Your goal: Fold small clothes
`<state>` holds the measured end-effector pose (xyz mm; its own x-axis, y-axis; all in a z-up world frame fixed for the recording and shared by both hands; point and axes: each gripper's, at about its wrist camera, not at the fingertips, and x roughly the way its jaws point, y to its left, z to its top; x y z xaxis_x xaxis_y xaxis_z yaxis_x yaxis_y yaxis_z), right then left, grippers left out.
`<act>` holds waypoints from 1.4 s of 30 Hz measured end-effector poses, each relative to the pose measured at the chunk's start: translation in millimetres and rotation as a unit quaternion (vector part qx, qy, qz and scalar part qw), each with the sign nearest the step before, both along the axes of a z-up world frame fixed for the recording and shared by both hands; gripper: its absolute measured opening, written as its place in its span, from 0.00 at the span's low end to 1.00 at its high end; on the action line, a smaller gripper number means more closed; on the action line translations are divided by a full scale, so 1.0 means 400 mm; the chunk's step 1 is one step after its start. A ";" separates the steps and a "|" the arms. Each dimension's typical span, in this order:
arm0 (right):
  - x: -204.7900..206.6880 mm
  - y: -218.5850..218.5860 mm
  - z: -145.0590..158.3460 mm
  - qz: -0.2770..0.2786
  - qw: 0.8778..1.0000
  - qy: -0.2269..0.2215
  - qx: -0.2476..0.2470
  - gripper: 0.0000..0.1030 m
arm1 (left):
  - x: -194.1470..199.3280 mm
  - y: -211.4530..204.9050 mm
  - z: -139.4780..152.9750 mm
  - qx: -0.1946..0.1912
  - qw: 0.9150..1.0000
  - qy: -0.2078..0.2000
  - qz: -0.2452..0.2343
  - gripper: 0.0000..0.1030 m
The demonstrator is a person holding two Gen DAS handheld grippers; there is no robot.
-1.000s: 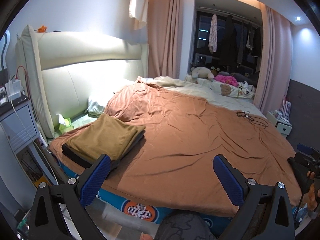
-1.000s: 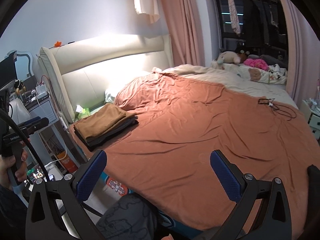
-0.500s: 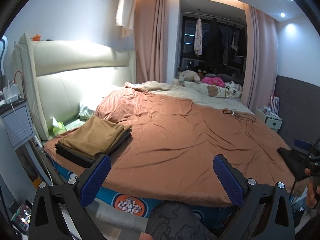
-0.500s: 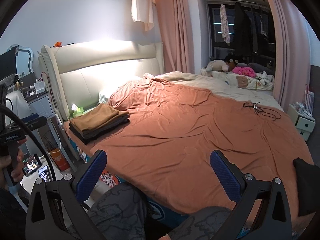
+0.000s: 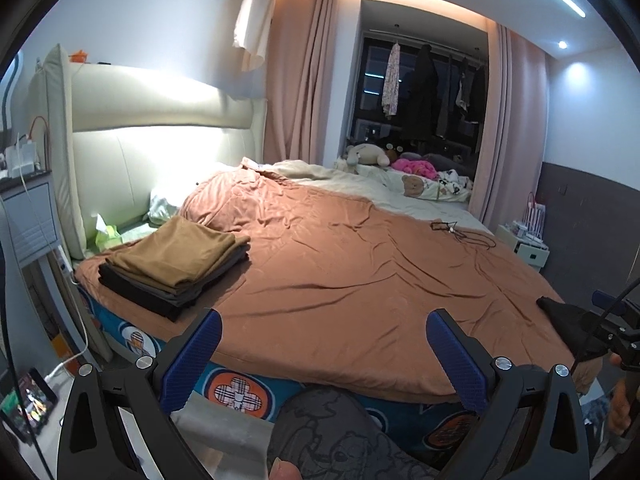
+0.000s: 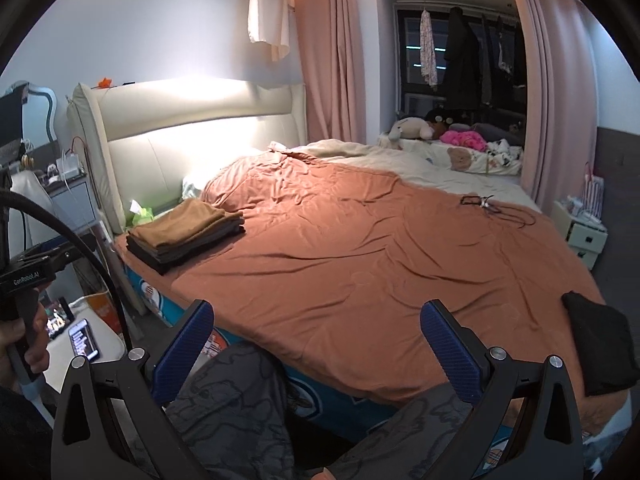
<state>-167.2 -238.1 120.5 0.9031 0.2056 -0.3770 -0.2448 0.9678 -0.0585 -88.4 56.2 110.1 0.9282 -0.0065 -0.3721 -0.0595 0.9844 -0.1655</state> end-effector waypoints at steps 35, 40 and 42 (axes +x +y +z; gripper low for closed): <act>-0.003 -0.029 -0.029 -0.012 1.000 -0.002 0.012 1.00 | -0.018 -0.040 0.007 0.020 1.000 -0.008 -0.005 1.00; -0.005 -0.031 -0.027 -0.012 1.000 -0.003 0.014 1.00 | -0.015 -0.045 0.007 0.031 1.000 -0.006 -0.001 1.00; -0.005 -0.032 -0.028 -0.011 1.000 -0.002 0.014 1.00 | -0.014 -0.045 0.004 0.029 1.000 -0.004 -0.004 1.00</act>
